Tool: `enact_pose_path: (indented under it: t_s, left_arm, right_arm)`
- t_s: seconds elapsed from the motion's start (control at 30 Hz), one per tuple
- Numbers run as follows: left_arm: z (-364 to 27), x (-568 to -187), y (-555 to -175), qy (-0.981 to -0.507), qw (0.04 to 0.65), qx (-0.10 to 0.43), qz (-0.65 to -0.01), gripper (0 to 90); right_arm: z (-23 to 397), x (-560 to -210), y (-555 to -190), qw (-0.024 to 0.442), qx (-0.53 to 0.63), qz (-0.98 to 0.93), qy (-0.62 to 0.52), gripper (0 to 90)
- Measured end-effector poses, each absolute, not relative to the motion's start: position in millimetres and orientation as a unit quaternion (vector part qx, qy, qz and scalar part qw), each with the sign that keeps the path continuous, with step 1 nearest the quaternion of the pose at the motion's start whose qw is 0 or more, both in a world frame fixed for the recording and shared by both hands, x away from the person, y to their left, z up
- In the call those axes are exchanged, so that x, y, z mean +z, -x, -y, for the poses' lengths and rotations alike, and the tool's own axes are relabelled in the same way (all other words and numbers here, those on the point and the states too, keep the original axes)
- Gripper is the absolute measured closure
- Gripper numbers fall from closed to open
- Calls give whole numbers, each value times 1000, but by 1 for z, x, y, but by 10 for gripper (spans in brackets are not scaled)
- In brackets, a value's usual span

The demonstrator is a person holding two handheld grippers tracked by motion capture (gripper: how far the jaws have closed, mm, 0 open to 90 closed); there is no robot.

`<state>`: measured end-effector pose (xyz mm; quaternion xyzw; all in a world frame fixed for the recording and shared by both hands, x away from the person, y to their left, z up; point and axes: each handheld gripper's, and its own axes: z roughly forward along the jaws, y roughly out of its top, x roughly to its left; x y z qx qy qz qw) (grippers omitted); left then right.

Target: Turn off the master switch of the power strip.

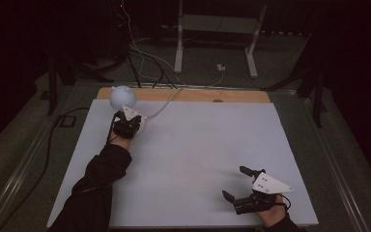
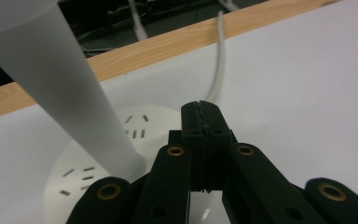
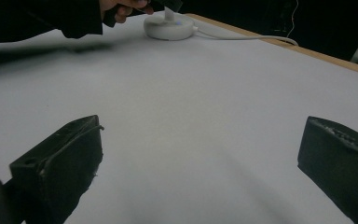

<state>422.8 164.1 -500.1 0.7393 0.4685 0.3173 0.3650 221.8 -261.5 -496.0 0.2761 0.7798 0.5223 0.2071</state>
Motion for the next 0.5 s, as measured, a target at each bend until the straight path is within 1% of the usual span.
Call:
enact_pose_path:
  t_s: [0.17,0.23,0.5]
  left_arm:
    - [-163,-504,-424,-742,365,318,-463,900]
    - [-161,-506,-425,-745,355,327,-460,900]
    - [-158,-511,-428,-749,335,330,-466,900]
  right_arm:
    - [262,-495,-222,209,521,-780,-275,0]
    - [262,-495,-221,209,522,-780,-275,0]
    - [262,-496,-221,207,520,-782,-274,0]
